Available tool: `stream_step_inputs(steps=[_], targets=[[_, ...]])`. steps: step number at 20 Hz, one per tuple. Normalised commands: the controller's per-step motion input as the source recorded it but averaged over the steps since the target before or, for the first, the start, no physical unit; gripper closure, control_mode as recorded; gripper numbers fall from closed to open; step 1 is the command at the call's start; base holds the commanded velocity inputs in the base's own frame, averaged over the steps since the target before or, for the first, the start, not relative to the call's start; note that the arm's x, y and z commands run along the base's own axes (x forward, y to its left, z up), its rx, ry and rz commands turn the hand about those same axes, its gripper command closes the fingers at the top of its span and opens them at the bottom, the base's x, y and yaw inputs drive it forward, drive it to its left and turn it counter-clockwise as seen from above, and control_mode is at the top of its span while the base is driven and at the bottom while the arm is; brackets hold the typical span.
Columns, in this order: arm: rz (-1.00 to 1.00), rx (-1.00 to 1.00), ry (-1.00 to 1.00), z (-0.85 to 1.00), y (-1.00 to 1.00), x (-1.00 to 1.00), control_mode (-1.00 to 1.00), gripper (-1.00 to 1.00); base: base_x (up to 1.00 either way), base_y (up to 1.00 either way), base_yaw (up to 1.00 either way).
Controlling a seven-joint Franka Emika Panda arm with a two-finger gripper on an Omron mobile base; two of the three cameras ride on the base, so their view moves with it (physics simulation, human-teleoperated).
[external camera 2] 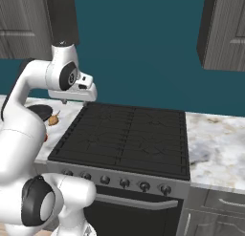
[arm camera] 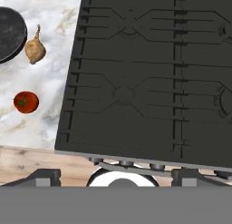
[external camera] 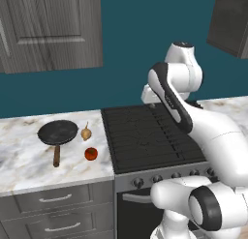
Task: Place the pan on the rear right burner on the stove. Then place the tomato and the onion in the pan and turn on the rear right burner.
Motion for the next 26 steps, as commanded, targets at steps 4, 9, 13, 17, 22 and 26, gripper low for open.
stream_step_inputs(steps=[4, 9, 13, 17, 22, 26], targets=[[0.00, 0.00, 0.00, -0.01, 0.36, 0.00, -1.00, -1.00, 0.00, 0.00, 0.00], [0.00, 0.00, 0.01, -0.05, 0.41, 0.00, -1.00, -1.00, 0.00, 0.00, 0.00], [0.00, 0.00, 0.05, -0.13, 0.41, 0.00, -1.00, -1.00, 0.00, 0.00, 0.00], [0.00, 0.00, 0.06, -0.15, 0.42, 0.00, -1.00, -1.00, 0.00, 0.00, 0.00], [0.00, 0.00, 0.05, -0.16, 0.39, 0.00, -1.00, -1.00, 0.00, 0.00, 0.00], [0.00, 0.00, 0.05, -0.16, 0.42, 0.00, -1.00, -1.00, 0.00, 0.00, 0.00]])
